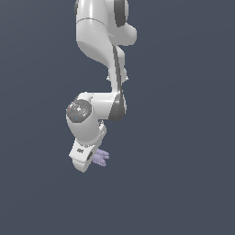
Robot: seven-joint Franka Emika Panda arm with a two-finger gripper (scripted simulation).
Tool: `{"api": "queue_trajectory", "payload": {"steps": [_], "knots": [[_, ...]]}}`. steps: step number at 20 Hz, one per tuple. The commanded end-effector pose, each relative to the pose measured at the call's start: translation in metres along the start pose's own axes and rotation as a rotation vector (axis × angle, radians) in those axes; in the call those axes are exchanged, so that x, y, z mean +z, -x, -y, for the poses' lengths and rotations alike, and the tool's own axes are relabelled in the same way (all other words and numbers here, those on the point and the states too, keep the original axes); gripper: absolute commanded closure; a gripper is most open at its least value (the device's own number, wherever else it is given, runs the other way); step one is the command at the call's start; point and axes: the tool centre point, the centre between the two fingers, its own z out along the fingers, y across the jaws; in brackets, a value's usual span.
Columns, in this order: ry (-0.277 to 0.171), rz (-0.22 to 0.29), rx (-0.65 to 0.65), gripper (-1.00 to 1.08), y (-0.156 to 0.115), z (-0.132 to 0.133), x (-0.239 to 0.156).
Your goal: Pick up the object and move it to a goal position.
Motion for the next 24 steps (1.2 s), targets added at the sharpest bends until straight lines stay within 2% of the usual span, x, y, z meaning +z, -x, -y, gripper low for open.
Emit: {"api": "queue_trajectory", "payload": {"steps": [1,6,11,12,24], "knots": [[-0.002,0.0,-0.002,-0.92,0.0,0.001,0.014],[-0.002,0.0,-0.004,-0.92,0.0,0.002,0.036],[-0.002,0.0,-0.003,-0.92,0.0,0.0,0.037],[-0.002,0.0,-0.003,1.08,0.0,0.0,0.037],[-0.002,0.0,-0.003,1.08,0.0,0.001,0.036]]}}
